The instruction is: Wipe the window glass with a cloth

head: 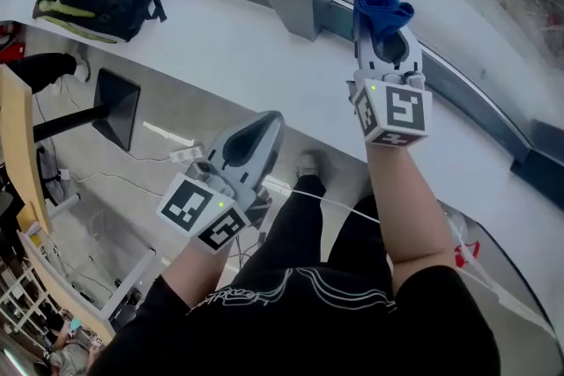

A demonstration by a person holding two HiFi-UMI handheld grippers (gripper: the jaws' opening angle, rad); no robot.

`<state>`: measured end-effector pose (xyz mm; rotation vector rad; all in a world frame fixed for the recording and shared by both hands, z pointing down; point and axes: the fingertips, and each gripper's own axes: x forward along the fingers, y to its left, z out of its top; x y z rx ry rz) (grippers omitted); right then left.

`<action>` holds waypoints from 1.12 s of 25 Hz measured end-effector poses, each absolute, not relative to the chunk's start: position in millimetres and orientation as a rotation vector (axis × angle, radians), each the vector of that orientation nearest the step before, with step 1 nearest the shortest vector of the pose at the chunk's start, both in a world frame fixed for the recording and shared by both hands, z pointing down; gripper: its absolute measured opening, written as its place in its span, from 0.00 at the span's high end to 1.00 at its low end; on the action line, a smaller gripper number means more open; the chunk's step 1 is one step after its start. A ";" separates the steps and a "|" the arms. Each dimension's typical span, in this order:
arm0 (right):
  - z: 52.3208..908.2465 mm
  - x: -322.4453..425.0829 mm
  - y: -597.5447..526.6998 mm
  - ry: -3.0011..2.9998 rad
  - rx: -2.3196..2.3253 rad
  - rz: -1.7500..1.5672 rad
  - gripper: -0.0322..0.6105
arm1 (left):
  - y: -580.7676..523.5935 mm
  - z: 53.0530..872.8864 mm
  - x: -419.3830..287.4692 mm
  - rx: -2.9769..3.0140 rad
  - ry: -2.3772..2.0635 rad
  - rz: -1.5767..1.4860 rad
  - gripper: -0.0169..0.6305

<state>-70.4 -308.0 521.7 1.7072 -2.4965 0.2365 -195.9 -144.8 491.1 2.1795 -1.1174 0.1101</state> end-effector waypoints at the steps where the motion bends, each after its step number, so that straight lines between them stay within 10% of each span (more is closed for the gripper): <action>1: 522.9 -76.1 -315.3 -2.493 1.717 0.246 0.80 | -146.1 491.2 -201.6 2.177 -1.120 0.108 0.97; 28: 539.3 -13.7 -341.3 -2.379 1.817 0.242 0.81 | -150.0 493.7 -153.6 2.199 -1.078 0.151 0.97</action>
